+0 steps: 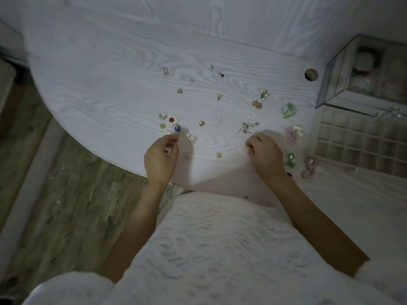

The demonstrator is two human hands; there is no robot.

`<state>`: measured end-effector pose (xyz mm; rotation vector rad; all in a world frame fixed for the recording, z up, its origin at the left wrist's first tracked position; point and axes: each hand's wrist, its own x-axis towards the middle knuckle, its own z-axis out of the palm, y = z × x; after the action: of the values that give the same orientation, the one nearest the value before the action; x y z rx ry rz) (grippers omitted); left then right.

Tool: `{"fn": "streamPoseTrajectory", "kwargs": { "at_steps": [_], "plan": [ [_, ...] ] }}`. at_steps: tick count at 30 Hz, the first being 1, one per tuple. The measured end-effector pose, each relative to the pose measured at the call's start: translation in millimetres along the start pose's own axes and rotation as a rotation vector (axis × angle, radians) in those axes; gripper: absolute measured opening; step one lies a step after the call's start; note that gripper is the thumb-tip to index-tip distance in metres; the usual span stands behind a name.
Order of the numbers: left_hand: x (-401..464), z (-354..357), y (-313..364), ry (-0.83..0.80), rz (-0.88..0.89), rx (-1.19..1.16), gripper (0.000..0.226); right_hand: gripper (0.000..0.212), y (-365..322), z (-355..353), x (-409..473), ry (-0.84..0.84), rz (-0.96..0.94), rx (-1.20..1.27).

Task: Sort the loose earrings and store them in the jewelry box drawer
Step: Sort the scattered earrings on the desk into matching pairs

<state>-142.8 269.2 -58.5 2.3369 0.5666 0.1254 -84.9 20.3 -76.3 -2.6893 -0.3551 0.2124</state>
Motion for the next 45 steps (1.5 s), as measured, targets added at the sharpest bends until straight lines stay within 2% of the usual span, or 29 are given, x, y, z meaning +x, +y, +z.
{"fn": "streamPoseTrajectory", "kwargs": {
  "at_steps": [3, 7, 16, 23, 28, 33, 36, 40, 45],
  "plan": [
    [-5, 3, 3, -0.073, -0.001, 0.036, 0.023, 0.007, -4, -1, 1, -0.004, 0.02, 0.02],
    [-3, 10, 8, -0.173, 0.072, 0.096, 0.028, 0.014, -6, -2, 1, -0.002, 0.041, 0.068],
    [28, 27, 30, -0.243, 0.216, 0.073, 0.026, 0.015, -6, -3, 1, -0.034, 0.062, 0.069],
    [65, 4, 22, -0.137, 0.077, 0.008, 0.025, 0.016, -22, -19, 20, 0.055, -0.055, 0.033],
    [109, -9, 2, -0.052, -0.017, -0.037, 0.032, 0.024, -46, -25, 82, -0.009, -0.167, 0.009],
    [152, 3, 2, -0.177, -0.03, 0.079, 0.055, 0.032, -56, -17, 152, -0.059, -0.172, 0.012],
    [163, 14, 5, -0.252, 0.014, 0.169, 0.065, 0.037, -57, -14, 180, -0.023, -0.114, 0.005],
    [157, 23, 15, -0.273, 0.122, 0.12, 0.048, 0.038, -54, -6, 202, -0.05, 0.011, -0.001],
    [150, 31, 18, -0.244, 0.131, 0.1, 0.041, 0.029, -45, 4, 200, -0.06, -0.034, 0.128]
  ]
}}
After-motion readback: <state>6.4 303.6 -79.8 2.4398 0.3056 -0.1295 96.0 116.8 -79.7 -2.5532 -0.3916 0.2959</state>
